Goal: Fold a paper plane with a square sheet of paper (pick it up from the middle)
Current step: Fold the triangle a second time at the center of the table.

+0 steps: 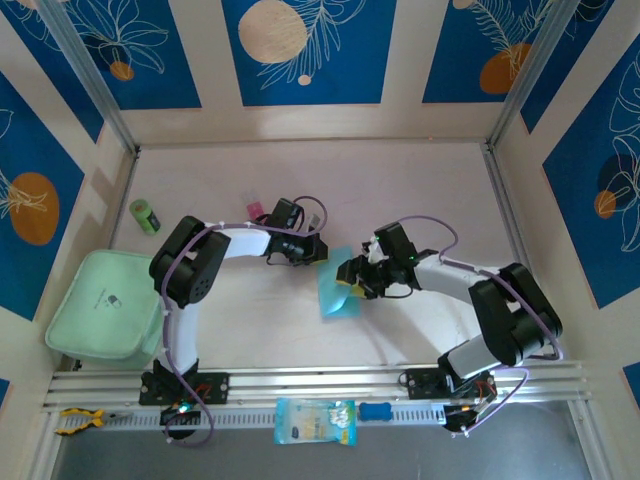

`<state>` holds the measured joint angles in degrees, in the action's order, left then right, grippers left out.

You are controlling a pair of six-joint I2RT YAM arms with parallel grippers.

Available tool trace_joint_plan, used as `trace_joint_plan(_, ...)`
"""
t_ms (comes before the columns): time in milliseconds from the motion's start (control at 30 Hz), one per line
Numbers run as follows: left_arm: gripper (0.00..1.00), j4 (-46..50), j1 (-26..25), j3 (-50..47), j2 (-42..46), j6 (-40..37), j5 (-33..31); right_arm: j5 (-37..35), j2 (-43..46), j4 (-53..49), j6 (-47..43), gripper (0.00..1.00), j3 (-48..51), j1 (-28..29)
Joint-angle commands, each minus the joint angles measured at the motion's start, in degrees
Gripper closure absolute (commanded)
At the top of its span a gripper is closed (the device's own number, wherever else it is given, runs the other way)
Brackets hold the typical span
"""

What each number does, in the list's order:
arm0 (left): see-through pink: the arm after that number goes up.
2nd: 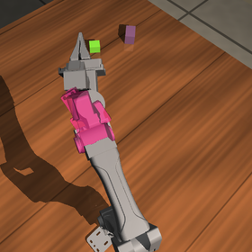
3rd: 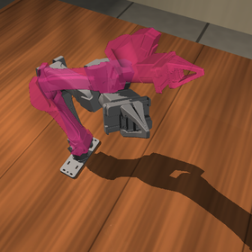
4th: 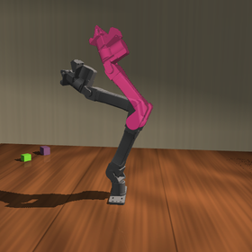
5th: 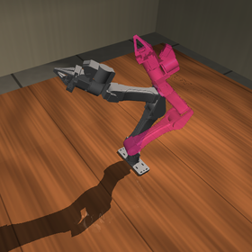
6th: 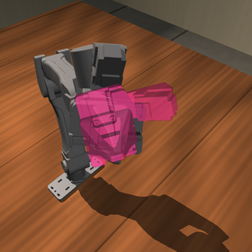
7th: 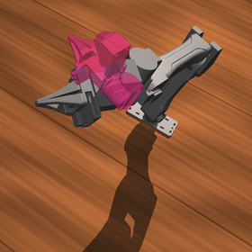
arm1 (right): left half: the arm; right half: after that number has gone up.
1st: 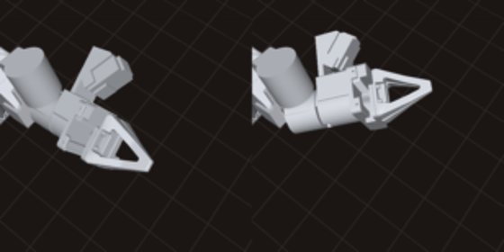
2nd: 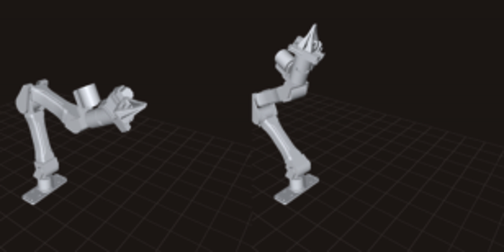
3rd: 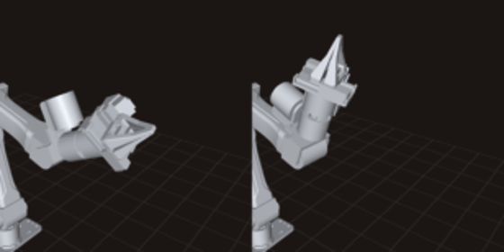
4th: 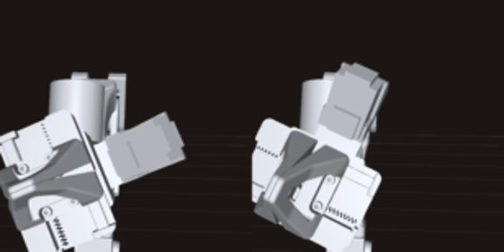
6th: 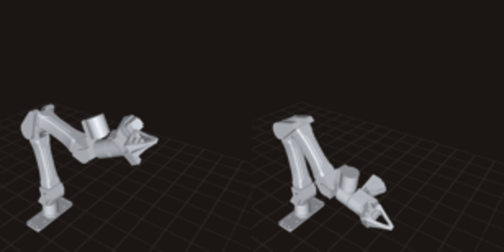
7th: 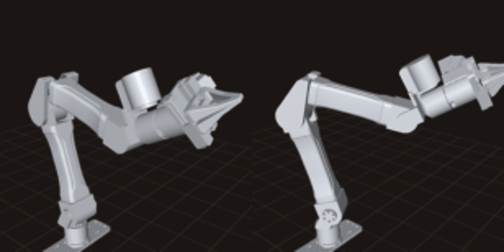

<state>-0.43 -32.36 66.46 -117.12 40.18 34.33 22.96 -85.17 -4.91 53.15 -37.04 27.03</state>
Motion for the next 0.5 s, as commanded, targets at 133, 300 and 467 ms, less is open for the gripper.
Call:
trace_joint_plan(133,0.9,5.5,0.5,-1.7,-1.1,0.1,-1.4,5.5,-2.7,1.7,-6.0,0.48,-1.3,-2.5)
trace_joint_plan(300,0.9,5.3,0.4,-1.6,-1.0,0.2,-1.2,7.0,-4.6,2.3,-7.0,0.55,-1.6,-3.8)
trace_joint_plan(467,0.88,4.0,0.3,-1.8,-0.2,0.8,-0.1,8.2,-7.3,4.6,-6.5,0.66,-1.3,-3.9)
